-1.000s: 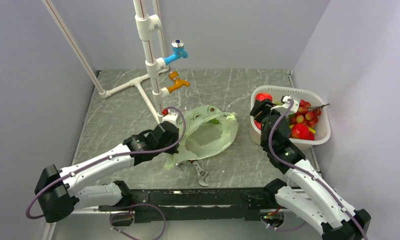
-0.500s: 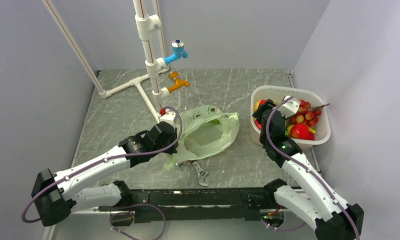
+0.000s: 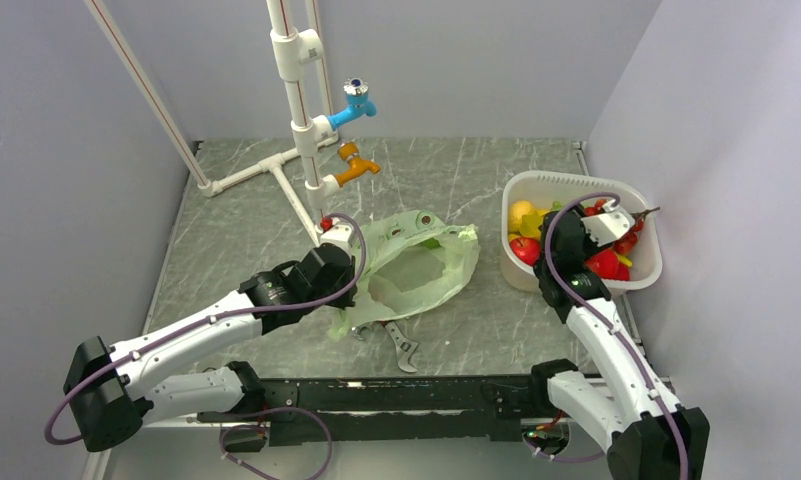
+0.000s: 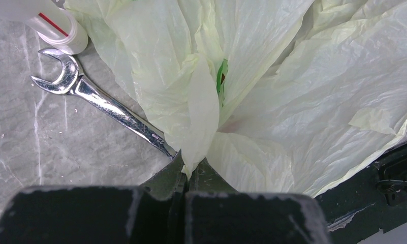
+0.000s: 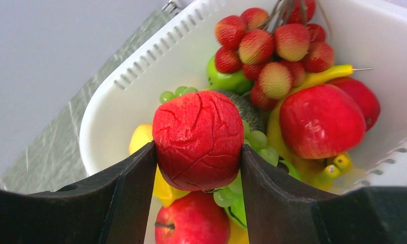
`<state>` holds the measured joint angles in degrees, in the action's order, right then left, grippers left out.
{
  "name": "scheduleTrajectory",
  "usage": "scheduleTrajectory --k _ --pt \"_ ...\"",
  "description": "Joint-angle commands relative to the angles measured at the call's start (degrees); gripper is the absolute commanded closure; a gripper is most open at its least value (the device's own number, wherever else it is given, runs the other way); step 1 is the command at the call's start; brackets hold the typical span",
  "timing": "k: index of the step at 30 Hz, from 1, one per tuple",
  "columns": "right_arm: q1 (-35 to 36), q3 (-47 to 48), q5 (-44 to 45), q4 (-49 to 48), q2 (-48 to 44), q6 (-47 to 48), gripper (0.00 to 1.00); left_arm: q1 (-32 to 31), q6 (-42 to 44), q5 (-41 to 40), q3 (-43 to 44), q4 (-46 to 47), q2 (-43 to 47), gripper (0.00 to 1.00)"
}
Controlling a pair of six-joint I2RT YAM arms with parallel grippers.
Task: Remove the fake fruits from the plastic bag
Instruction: Place the fake fruit in the bin.
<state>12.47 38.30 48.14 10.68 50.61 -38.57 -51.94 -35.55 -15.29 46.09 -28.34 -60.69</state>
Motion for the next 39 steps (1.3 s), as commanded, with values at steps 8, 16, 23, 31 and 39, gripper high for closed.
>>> scheduleTrajectory --k 8,16,23,31,39 --pt "-10.9 1.1 -4.6 -1.6 3.5 -4.1 0.72 -0.2 1.5 0.1 1.5 -0.3 0.7 1.0" --pt "-12.2 1.5 -8.8 -3.5 5.5 -1.3 0.35 -0.2 1.5 0.7 1.3 0.3 0.7 1.0" --pt "-12.2 3.4 -12.9 -2.9 3.3 2.1 0.12 -0.2 1.3 0.5 0.9 0.4 1.1 1.0" --pt "-9.9 6.3 -18.1 -1.9 0.3 5.4 0.03 -0.3 1.4 0.6 1.3 0.6 1.1 1.0" --pt "1.2 6.8 -39.5 -11.1 -1.5 18.3 0.01 -0.2 1.1 0.8 1.3 1.1 0.6 1.0"
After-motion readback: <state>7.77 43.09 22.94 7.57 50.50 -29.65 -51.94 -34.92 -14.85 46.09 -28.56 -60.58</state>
